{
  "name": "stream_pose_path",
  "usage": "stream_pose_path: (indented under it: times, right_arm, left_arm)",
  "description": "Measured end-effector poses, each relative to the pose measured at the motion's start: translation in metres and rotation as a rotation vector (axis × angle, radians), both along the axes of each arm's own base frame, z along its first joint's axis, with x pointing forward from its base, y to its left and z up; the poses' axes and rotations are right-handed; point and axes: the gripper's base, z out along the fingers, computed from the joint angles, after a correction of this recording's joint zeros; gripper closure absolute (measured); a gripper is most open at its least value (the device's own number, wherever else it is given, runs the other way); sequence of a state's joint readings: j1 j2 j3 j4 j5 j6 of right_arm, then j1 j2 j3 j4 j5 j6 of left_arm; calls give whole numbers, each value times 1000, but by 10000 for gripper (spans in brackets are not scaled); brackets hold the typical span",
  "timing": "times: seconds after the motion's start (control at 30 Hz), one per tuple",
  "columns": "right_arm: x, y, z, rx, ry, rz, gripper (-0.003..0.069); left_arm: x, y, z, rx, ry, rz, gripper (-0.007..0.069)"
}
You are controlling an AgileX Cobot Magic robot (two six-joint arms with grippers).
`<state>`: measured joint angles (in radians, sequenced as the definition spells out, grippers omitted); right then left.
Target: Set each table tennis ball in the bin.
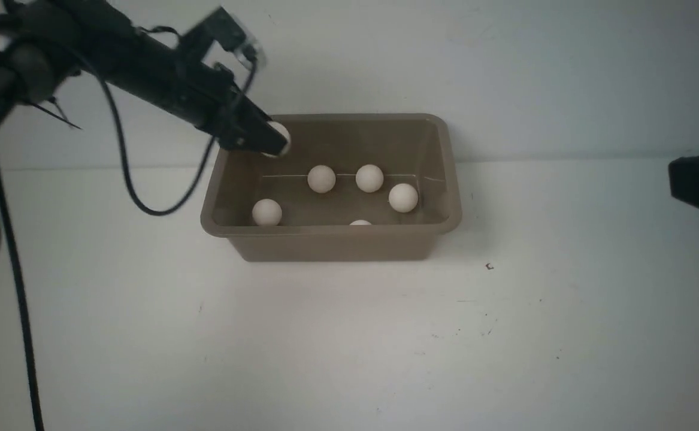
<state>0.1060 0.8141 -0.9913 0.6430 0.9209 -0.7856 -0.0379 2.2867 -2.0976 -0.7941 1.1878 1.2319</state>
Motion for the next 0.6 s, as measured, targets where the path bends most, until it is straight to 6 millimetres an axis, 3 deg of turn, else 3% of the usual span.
stream_pose_path:
  times: [0.13, 0.23, 0.33, 0.47, 0.6]
  right_arm:
    - [0, 0, 0, 4, 0, 1, 197]
    - [0, 1, 0, 9, 2, 3, 197]
    - [0, 1, 0, 11, 2, 4, 197]
    - [0, 1, 0, 12, 3, 4, 197]
    - [0, 1, 0, 13, 3, 5, 197]
  left_arm:
    - [0, -12, -17, 67, 7, -57, 278]
    - [0, -18, -23, 72, 15, -70, 199]
    - [1, -15, -14, 46, 35, 3, 116]
    - [1, 12, 17, 100, 4, 116, 104]
    - [-4, 58, 44, 162, -40, 216, 125]
